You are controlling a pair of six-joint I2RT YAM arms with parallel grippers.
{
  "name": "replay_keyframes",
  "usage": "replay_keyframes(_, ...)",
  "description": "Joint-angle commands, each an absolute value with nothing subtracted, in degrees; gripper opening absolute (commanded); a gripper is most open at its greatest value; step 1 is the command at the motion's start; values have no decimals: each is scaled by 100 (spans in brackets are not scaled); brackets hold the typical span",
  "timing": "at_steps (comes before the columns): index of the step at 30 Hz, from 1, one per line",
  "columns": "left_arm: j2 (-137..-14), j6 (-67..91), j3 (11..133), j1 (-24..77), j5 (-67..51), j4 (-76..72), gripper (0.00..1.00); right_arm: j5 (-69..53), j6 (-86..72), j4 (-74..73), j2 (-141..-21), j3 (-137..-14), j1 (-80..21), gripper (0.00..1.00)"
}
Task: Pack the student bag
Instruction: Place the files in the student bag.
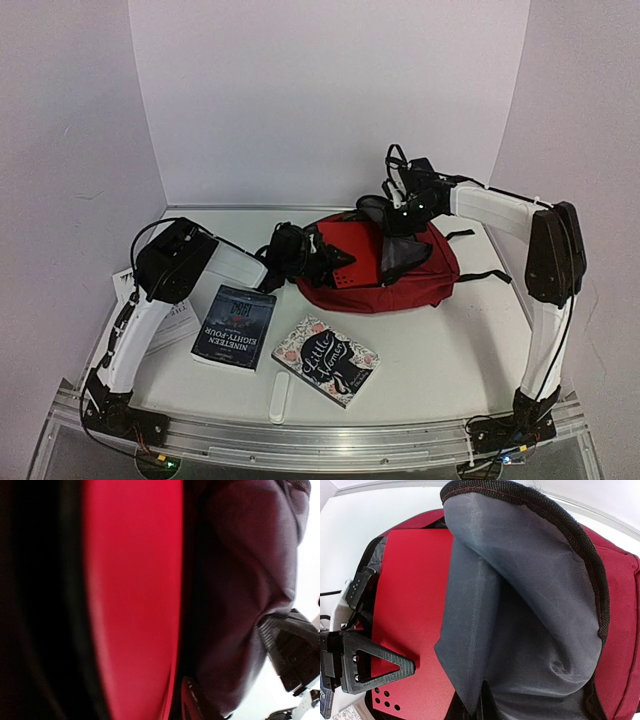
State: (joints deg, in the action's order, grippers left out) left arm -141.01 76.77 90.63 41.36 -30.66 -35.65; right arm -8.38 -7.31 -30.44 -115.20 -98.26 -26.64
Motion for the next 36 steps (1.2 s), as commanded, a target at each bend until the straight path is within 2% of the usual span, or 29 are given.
replay_keyframes(1,-13131,7143,8562,4132,-2542,-2833,44,-1013,-695,-2739,-11445,-9978,-2701,0)
replay_keyframes(5,-12778,6991,8303,4078,-2269,-2442,57,-977,-606,-2742,-11391,-9910,-2693,0)
replay_keyframes(7,-12708,6938,8265,4035,-2248,-2269,59,-957,-573,-2742,-11355,-9888,-2686,0)
replay_keyframes(9,-12671,6893,8241,4005,-2220,-2123,56,-962,-546,-2742,-11329,-9875,-2681,0)
replay_keyframes(13,-12670,6691,8408,3991,-2231,-1874,41,-1039,-538,-2742,-11315,-9865,-2685,0)
replay_keyframes(17,-13003,6526,9110,4019,-2476,-1460,8,-1292,-576,-2750,-11385,-9942,-2686,0)
replay_keyframes(18,-13142,6509,9317,4035,-2514,-1372,4,-1357,-597,-2749,-11408,-9958,-2683,0)
replay_keyframes(20,-13396,6486,9736,4069,-2612,-1244,0,-1476,-651,-2751,-11466,-10031,-2686,0)
replay_keyframes(26,-13961,6442,10586,4122,-2759,-636,1,-1545,-664,-2751,-11614,-10279,-2684,0)
replay_keyframes(28,-13917,6338,10559,4114,-2645,-333,14,-1439,-612,-2751,-11646,-10358,-2660,0)
replay_keyframes(30,-13773,6203,10483,4098,-2454,-57,37,-1399,-621,-2750,-11675,-10400,-2595,0)
replay_keyframes(31,-13661,6118,10427,4094,-2339,153,46,-1372,-624,-2750,-11691,-10407,-2564,0)
replay_keyframes(36,-13146,5630,10341,4073,-1807,916,74,-1186,-573,-2751,-11762,-10297,-2478,0)
